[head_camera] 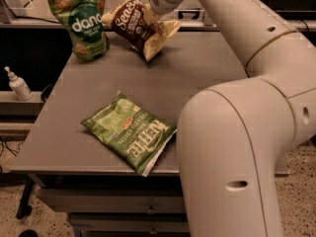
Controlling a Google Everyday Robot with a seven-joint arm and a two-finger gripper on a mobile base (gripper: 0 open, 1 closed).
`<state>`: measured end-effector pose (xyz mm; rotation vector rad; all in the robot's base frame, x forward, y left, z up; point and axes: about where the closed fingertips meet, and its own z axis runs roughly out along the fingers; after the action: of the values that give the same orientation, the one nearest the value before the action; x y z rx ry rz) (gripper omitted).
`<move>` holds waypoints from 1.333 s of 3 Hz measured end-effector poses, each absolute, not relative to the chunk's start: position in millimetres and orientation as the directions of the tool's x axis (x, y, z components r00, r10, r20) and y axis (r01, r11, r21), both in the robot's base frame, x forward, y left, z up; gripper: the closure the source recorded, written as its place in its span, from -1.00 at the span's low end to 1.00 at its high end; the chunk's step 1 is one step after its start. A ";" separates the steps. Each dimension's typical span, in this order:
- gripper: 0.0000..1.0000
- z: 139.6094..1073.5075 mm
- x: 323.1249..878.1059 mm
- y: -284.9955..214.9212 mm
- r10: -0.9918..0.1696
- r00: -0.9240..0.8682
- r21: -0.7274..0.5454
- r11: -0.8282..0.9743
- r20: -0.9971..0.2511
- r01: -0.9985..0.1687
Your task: Move brown chip bag near green rice chip bag
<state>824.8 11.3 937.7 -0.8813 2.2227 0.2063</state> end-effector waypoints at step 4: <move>-0.74 905.8 821.4 38.3 -0.540 -0.531 -0.042 0.726 -0.652 -0.687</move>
Offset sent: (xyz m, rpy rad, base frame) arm 0.0179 -0.0036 -0.0180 0.0236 0.0374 -0.0400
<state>821.4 38.3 905.8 -0.9241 2.2696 0.2892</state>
